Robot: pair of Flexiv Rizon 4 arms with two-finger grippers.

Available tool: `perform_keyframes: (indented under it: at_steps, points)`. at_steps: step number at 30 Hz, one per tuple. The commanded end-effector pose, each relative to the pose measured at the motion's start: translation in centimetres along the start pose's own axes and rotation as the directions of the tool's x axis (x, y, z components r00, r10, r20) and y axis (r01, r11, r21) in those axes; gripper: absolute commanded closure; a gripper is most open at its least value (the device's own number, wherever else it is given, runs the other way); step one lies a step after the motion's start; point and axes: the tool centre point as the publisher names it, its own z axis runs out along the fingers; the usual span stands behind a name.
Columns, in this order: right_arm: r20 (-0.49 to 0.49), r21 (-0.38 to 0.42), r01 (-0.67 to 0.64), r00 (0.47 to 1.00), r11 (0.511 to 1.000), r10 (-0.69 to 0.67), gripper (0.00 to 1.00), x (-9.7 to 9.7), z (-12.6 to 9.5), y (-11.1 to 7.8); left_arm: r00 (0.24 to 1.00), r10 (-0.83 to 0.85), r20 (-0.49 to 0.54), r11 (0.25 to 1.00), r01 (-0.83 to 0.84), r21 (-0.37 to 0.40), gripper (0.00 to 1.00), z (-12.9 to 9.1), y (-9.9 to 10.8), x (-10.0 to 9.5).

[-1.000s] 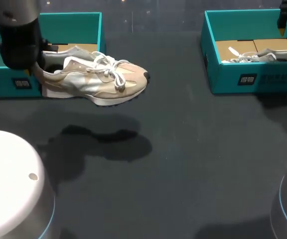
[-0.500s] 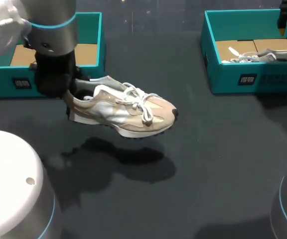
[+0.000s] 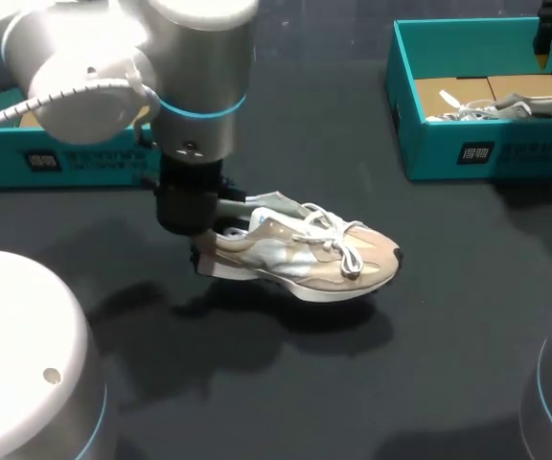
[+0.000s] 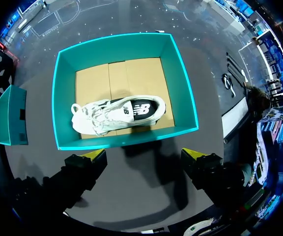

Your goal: Take the shoe out of the shoebox, open the shoe tongue, remove and reinsert the insole, then place the shoe into the shoebox

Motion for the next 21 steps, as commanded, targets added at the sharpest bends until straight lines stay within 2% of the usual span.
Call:
perform_keyframes:
  at_steps: [1,7,13,21]
  points:
    - [-0.001,-0.001,0.0,1.0,1.0,0.0,0.0,0.0,0.0,-0.1,0.998,-0.002,-0.067,1.0,0.003,0.013,1.0,1.4,0.0,-4.5]
    - [-0.001,-0.001,0.0,1.0,1.0,0.0,0.0,0.0,0.0,-0.1,0.998,0.012,-0.069,1.0,-0.011,0.019,1.0,2.7,-1.6,-6.4]
    - [-0.001,-0.001,0.0,1.0,1.0,0.0,0.0,0.0,0.0,-0.1,0.998,0.03,-0.051,1.0,-0.031,-0.004,1.0,4.2,-2.2,-7.6]
    - [-0.001,-0.001,0.0,1.0,1.0,0.0,0.0,0.0,0.0,-0.1,0.998,0.037,-0.051,0.999,-0.038,-0.008,1.0,6.1,-2.4,-7.8]
